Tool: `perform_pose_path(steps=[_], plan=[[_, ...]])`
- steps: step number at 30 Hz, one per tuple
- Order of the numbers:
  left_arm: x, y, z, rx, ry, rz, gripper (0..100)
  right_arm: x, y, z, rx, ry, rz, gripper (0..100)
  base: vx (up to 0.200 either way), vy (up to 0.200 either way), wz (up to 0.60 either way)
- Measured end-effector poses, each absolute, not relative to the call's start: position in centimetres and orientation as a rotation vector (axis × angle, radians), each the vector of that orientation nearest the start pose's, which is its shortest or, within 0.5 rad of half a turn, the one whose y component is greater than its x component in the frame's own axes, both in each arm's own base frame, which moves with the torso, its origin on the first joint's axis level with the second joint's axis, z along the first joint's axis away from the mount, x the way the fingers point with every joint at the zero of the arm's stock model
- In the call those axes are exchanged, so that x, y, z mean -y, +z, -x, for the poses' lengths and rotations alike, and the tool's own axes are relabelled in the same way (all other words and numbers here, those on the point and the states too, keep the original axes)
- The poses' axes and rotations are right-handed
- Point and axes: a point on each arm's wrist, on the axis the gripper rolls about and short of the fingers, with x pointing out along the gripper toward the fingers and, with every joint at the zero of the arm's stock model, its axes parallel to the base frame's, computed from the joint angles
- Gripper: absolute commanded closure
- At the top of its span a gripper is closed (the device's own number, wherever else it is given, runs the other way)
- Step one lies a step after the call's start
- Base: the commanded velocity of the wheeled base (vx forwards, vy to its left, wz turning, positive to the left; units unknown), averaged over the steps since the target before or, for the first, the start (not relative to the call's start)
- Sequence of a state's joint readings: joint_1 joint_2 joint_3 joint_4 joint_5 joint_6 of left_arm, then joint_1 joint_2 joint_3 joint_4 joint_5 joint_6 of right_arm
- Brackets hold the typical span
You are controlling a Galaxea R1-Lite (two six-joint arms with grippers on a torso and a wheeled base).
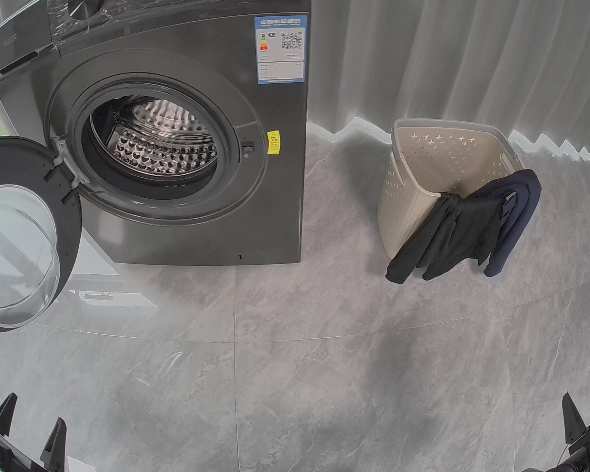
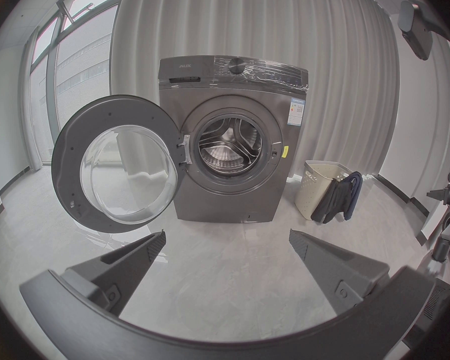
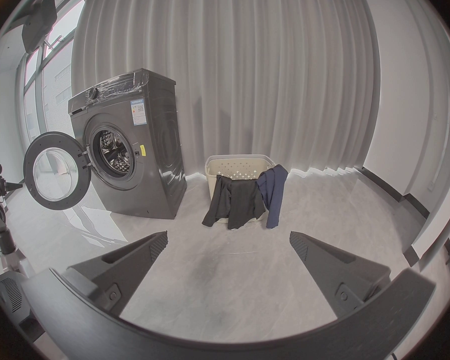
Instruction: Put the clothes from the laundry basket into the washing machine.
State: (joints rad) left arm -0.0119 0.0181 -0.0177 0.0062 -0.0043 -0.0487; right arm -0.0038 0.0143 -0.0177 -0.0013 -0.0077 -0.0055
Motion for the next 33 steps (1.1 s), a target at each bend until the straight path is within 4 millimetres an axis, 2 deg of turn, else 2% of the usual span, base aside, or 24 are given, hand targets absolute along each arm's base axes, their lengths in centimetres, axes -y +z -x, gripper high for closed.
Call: perform_pose_path(steps=[10, 19, 33], plan=[[-0.02, 8.01, 2.28, -0.007, -0.018, 0.049, 0, 0.01, 8.08, 2.3, 0.004, -0.012, 0.006, 0, 0.18, 0.0, 0.0], [-0.02, 8.01, 2.28, -0.007, -0.018, 0.049, 0, 0.01, 8.08, 2.3, 0.004, -0.012, 0.006, 0, 0.0, 0.0, 0.0], [-0.02, 8.01, 2.28, -0.007, -0.018, 0.05, 0, 0.01, 8.09, 2.29, 0.004, -0.012, 0.006, 0, 0.0, -0.2, 0.0]])
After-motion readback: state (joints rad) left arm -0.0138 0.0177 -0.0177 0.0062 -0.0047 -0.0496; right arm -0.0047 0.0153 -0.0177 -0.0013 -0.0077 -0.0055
